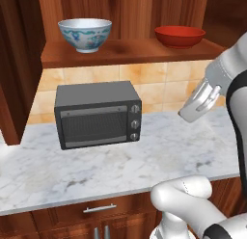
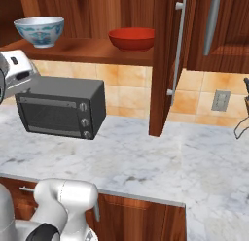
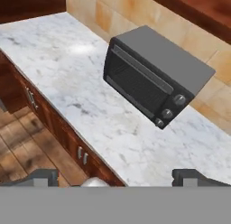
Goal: Move the bowls from the cabinet to the plates on the dining table.
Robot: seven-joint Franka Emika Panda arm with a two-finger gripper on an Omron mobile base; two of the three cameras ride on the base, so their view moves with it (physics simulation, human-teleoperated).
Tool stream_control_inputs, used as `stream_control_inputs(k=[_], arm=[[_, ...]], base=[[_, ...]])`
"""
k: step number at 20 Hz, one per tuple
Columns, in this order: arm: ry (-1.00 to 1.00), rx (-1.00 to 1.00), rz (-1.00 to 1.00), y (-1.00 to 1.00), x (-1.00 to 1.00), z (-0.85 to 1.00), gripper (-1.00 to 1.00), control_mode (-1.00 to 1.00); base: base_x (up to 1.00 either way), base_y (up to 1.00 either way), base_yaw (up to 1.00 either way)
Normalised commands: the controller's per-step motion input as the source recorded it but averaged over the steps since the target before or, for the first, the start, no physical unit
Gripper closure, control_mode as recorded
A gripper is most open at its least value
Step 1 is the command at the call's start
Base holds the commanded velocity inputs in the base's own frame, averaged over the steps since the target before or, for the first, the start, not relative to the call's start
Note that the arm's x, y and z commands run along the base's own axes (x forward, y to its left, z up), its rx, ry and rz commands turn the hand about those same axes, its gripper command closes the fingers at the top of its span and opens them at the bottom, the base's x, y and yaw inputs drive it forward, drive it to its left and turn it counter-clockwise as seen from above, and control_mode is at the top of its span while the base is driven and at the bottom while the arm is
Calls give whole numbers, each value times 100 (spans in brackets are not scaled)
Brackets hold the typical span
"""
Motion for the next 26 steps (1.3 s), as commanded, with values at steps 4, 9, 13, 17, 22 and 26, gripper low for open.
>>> stream_control_inputs(k=[4, 9, 13, 17, 22, 26], arm=[[-7, 13, -17, 0, 32, 43, -100, -100], [-11, 7, -20, 0, 27, 27, -100, -100], [-6, 5, -3, 0, 1, 7, -100, -100], [-2, 21, -4, -7, 11, 21, -100, -100], [0, 22, -6, -26, 28, 14, -100, -100], [-2, 22, -4, -7, 45, 10, -100, -100]], base=[[0, 0, 0], [0, 0, 0], [0, 0, 0], [0, 0, 0], [0, 0, 0], [0, 0, 0]])
